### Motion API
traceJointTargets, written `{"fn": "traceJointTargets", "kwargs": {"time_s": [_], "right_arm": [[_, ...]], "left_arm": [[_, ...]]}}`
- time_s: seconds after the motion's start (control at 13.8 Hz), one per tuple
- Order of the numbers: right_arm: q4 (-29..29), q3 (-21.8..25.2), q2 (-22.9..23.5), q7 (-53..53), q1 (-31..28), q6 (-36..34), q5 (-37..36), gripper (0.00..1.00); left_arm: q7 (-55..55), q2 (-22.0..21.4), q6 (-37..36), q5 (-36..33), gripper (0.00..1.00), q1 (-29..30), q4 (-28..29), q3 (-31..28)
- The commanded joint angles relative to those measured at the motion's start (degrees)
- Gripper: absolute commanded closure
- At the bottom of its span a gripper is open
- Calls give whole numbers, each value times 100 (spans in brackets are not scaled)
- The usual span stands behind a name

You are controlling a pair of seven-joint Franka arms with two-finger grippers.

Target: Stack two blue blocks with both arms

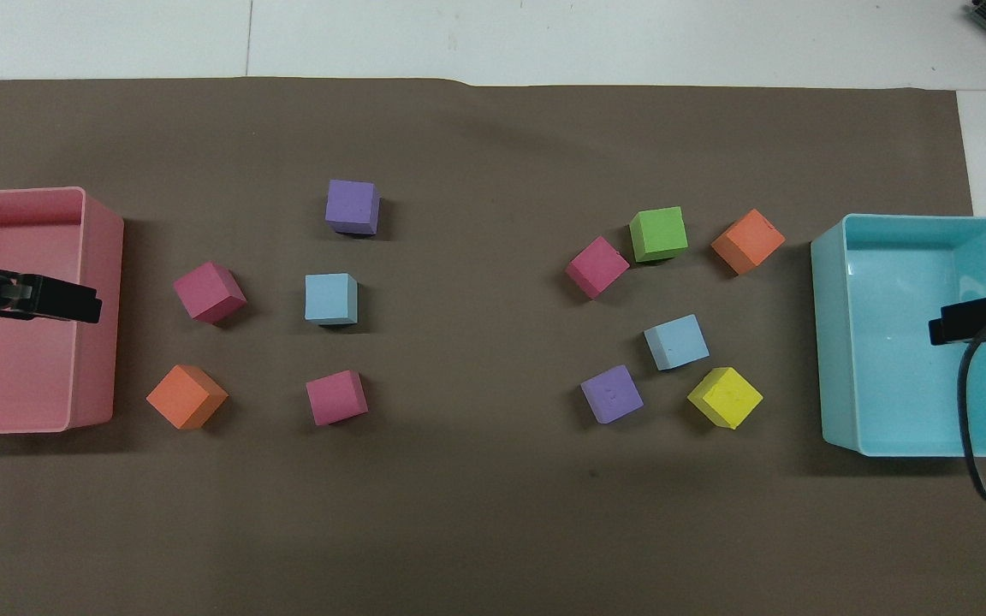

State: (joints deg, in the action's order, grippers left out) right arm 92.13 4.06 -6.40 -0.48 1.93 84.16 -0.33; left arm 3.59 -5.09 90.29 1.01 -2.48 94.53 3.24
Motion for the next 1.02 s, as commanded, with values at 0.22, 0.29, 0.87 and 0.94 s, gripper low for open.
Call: {"fn": "traceJointTargets", "kwargs": {"time_s": [0.22, 0.29, 0.87, 0.94], "right_arm": [[165, -28, -151, 84, -17, 12, -28, 0], [165, -28, -151, 84, -17, 12, -28, 0], [121, -11, -142, 57, -52, -5, -63, 0], [138, -2, -150, 66, -44, -5, -63, 0]], "left_arm": [[71, -44, 85, -83, 0, 29, 13, 27], [28, -70, 76, -74, 0, 46, 13, 27], [45, -71, 6, -65, 0, 55, 13, 19], [45, -71, 6, -65, 0, 55, 13, 19]]}}
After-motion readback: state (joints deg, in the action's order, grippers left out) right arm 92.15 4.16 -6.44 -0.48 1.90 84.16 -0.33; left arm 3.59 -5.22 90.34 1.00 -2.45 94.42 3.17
